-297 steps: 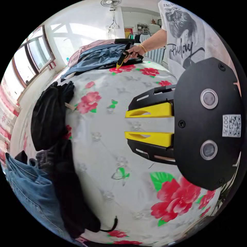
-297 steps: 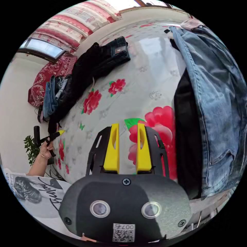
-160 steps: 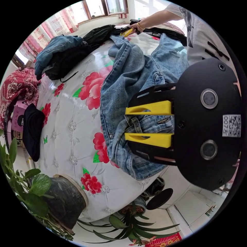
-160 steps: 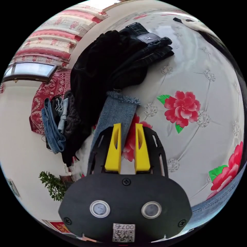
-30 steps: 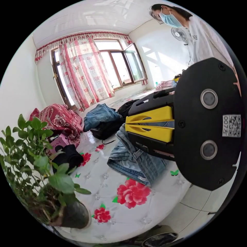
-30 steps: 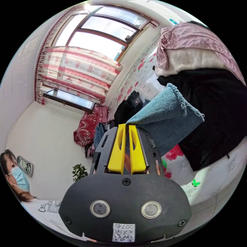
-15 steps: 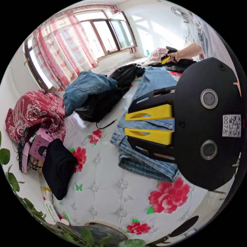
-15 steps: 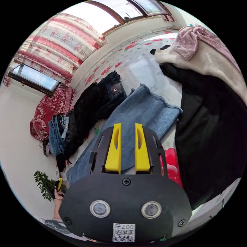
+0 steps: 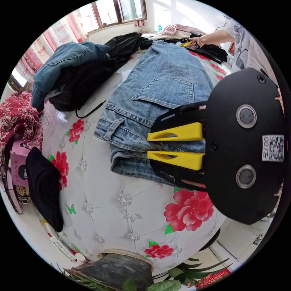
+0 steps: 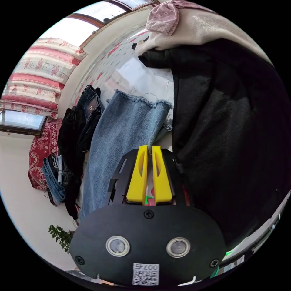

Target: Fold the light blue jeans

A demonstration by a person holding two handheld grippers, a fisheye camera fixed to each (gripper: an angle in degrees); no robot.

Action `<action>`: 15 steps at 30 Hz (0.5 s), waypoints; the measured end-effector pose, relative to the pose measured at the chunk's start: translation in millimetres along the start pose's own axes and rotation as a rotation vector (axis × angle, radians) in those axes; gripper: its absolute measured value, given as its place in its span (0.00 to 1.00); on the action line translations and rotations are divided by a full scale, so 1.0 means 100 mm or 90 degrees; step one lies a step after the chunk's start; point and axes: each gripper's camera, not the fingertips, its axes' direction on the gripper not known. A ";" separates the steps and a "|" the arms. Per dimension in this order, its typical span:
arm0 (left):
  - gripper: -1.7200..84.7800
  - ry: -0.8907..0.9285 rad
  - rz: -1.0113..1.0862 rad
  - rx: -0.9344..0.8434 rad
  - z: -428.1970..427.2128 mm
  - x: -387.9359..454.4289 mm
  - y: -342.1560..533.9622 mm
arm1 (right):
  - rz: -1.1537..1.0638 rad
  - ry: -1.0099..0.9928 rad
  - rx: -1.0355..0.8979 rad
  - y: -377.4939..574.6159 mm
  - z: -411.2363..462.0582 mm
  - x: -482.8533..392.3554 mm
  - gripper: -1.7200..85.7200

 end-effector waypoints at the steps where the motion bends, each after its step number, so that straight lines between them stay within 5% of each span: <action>1: 0.07 -0.003 0.000 0.004 -0.03 0.02 0.01 | -0.010 -0.016 0.004 0.00 -0.03 -0.02 0.03; 6: 0.05 0.033 0.051 0.038 -0.43 0.06 0.36 | -0.152 -0.147 0.098 0.42 -0.97 -0.22 0.02; 10: 0.06 -0.005 0.105 -0.023 -0.35 0.16 0.74 | -0.202 -0.023 0.147 0.93 -1.46 -0.08 0.02; 15: 0.12 0.032 0.040 -0.044 0.02 0.03 1.01 | -0.003 0.186 0.067 1.25 -1.18 0.59 0.05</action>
